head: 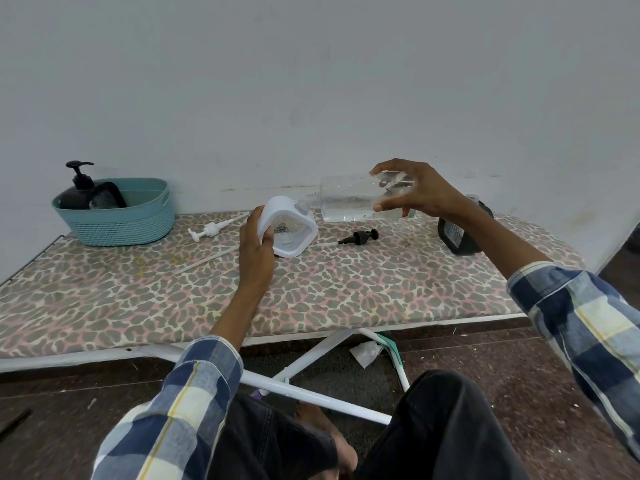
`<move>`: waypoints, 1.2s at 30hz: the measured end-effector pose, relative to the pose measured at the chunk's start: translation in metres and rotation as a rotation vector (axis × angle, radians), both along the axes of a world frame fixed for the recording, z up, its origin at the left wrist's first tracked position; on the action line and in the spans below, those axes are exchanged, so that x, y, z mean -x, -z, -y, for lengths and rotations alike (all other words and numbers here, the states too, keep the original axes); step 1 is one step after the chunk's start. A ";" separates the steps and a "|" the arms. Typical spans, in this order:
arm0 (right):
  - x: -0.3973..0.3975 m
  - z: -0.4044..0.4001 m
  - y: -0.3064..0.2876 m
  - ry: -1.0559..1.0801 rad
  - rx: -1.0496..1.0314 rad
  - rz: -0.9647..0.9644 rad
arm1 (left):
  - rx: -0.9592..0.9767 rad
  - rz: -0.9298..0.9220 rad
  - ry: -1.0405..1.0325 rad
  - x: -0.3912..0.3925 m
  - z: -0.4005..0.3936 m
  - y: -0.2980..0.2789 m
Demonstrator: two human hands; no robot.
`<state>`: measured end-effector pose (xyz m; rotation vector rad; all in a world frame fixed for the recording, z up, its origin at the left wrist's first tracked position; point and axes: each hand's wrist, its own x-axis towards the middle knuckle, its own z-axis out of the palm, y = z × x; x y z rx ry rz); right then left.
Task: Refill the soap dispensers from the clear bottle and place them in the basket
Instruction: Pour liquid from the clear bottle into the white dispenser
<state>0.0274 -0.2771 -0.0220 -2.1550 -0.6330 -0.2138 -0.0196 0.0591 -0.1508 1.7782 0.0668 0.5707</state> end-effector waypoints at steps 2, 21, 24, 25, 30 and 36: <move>0.000 0.000 0.000 0.004 0.004 0.001 | 0.000 0.001 0.000 0.000 0.000 0.000; -0.001 -0.001 -0.002 -0.008 -0.011 -0.010 | -0.012 0.003 -0.003 0.004 0.001 -0.003; -0.001 -0.001 -0.002 -0.012 -0.015 -0.013 | -0.015 0.004 -0.001 0.004 0.002 -0.004; -0.001 -0.001 -0.002 -0.013 -0.014 -0.014 | -0.015 -0.001 -0.002 0.004 0.002 -0.004; -0.003 -0.001 -0.002 -0.011 -0.020 -0.031 | -0.028 0.002 -0.003 0.004 0.002 -0.004; -0.002 -0.001 -0.001 -0.014 -0.022 -0.025 | -0.025 0.004 -0.005 0.003 0.001 -0.003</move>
